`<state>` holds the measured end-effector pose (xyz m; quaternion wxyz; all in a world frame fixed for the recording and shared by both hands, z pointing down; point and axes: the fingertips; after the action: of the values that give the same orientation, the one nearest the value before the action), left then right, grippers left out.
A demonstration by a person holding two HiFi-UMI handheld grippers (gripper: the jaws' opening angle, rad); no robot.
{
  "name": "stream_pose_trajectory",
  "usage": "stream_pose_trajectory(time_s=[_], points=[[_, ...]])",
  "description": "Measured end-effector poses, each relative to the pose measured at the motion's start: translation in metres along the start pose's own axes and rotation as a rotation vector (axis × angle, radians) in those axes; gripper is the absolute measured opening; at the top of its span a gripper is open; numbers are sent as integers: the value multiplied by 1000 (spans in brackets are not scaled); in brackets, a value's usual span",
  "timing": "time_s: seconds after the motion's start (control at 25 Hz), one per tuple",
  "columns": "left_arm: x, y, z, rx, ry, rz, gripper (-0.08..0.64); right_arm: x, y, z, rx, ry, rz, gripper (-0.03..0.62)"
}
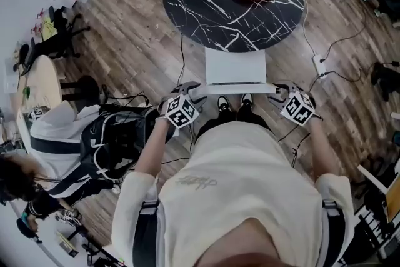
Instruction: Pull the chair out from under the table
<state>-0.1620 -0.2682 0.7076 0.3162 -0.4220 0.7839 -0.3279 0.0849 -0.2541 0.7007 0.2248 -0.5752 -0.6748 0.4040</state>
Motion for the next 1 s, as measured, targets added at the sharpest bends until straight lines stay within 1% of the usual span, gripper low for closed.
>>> stream_pose_trajectory(time_s=[0.08,0.16,0.2,0.32,0.4,0.52,0.6,0.68,0.72,0.84,0.96,1.0], points=[[-6,-10,-8,31,-75,-27,239,0,-13,-16,111,64,9,232],[-12,-21,-16,76,-144,-71,239,-3,-25,-32,214,130,24,232],[-16,-26,-20,100,-168,-99,238,-4,-31,-38,245,136,39,232],[-25,-39,-31,161,-218,-159,219,-8,-44,-51,308,106,91,232],[-28,-45,-34,199,-244,-186,213,-11,-50,-56,380,142,108,230],[-29,-56,-34,233,-236,-212,194,-13,-61,-61,463,195,137,224],[-32,-67,-34,257,-230,-229,182,-15,-69,-66,502,194,156,211],[-35,-73,-37,288,-237,-247,153,-16,-75,-71,535,178,178,187],[-36,-74,-38,299,-243,-248,146,-15,-77,-72,546,168,193,175],[-37,-76,-39,313,-246,-254,133,-13,-78,-74,572,167,223,192],[-38,-77,-39,323,-220,-274,133,-13,-77,-76,597,181,216,187],[-39,-77,-38,324,-214,-271,133,-13,-77,-76,589,170,210,172]])
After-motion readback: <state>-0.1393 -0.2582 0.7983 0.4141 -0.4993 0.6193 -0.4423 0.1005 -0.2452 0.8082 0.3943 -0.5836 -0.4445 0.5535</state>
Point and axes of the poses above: the fingertips, and each gripper's own axes: y backward along the fingers, x to its left, z out of its top, and after that the axes turned 12 degrees about z, right-handed
